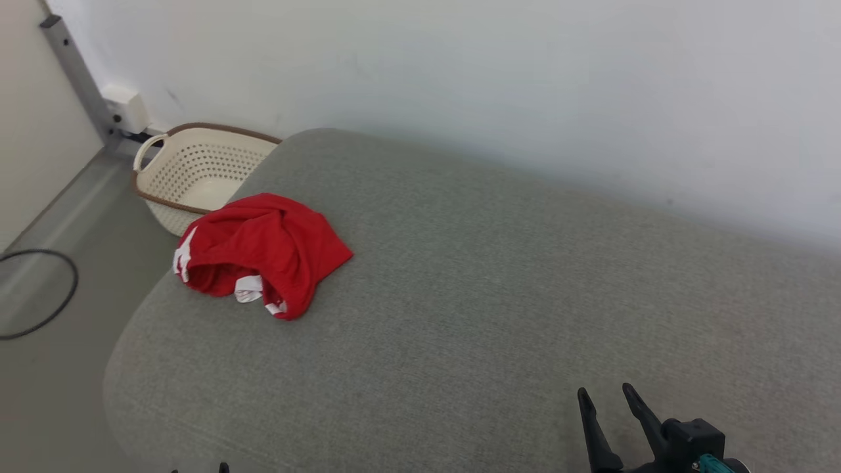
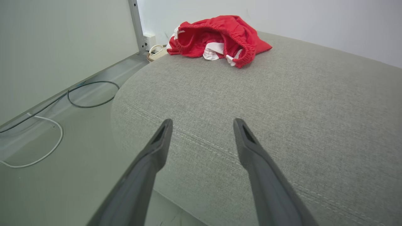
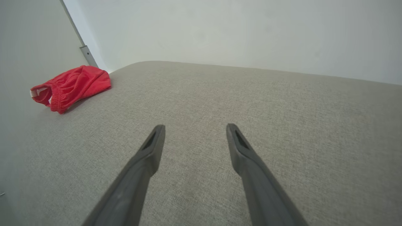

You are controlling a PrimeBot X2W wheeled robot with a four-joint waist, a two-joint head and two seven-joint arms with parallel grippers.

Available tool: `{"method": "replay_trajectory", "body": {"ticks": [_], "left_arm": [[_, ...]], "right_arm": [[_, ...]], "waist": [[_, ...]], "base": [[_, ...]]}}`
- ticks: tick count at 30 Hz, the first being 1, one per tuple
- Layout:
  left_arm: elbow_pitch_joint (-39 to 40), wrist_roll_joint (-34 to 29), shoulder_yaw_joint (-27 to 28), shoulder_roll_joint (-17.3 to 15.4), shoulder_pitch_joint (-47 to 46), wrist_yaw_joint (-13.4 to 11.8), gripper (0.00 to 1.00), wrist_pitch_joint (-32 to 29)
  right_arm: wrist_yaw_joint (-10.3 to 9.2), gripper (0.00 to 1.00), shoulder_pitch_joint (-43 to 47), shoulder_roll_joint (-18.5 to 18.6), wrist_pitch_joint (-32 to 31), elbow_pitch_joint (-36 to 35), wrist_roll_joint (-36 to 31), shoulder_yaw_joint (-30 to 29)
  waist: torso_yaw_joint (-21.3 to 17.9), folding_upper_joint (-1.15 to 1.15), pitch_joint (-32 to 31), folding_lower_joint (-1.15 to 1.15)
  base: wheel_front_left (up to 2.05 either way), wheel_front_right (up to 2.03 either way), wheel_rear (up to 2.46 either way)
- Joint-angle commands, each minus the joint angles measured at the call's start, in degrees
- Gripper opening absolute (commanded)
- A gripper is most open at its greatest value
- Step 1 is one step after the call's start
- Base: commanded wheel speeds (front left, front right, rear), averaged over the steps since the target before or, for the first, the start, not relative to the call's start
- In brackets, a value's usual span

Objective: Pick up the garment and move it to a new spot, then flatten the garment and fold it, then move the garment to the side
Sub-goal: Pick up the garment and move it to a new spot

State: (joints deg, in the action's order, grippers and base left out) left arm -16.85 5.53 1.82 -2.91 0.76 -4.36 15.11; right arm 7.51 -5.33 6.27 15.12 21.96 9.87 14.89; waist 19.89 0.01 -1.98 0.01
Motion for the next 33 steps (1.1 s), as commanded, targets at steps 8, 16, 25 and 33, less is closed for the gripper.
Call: {"method": "replay_trajectory", "body": {"ticks": [8, 16, 25, 33], "left_arm": [[0.1, 1.0, 0.6, 0.0, -0.5, -0.2, 1.0, 0.0], [-0.2, 2.3, 0.9, 0.0, -1.9, 0.6, 1.0, 0.0], [-2.3, 3.0, 3.2, -0.1, -8.7, 1.5, 1.0, 0.0], [-5.8, 1.6, 6.3, -0.8, -19.6, 6.3, 1.0, 0.0]], "right_arm": [[-0.05, 1.0, -1.5, 1.3, 0.0, 0.4, -1.2, 0.3], [-0.05, 1.0, -4.0, 2.0, 0.0, 3.2, -0.8, 0.0], [-0.05, 1.0, -7.9, 5.2, 0.0, 0.6, -2.4, 0.6], [-0.05, 1.0, -12.9, 8.5, 0.0, -1.8, -1.8, 2.4]], "waist": [[7.7, -0.01, 2.5, -0.01], [7.4, -0.01, 4.6, -0.01], [5.3, -0.01, 9.6, -0.01], [3.0, -0.01, 15.9, -0.01]], "base": [[0.0, 0.0, 0.0], [0.0, 0.0, 0.0], [0.0, 0.0, 0.0], [0.0, 0.0, 0.0]]}}
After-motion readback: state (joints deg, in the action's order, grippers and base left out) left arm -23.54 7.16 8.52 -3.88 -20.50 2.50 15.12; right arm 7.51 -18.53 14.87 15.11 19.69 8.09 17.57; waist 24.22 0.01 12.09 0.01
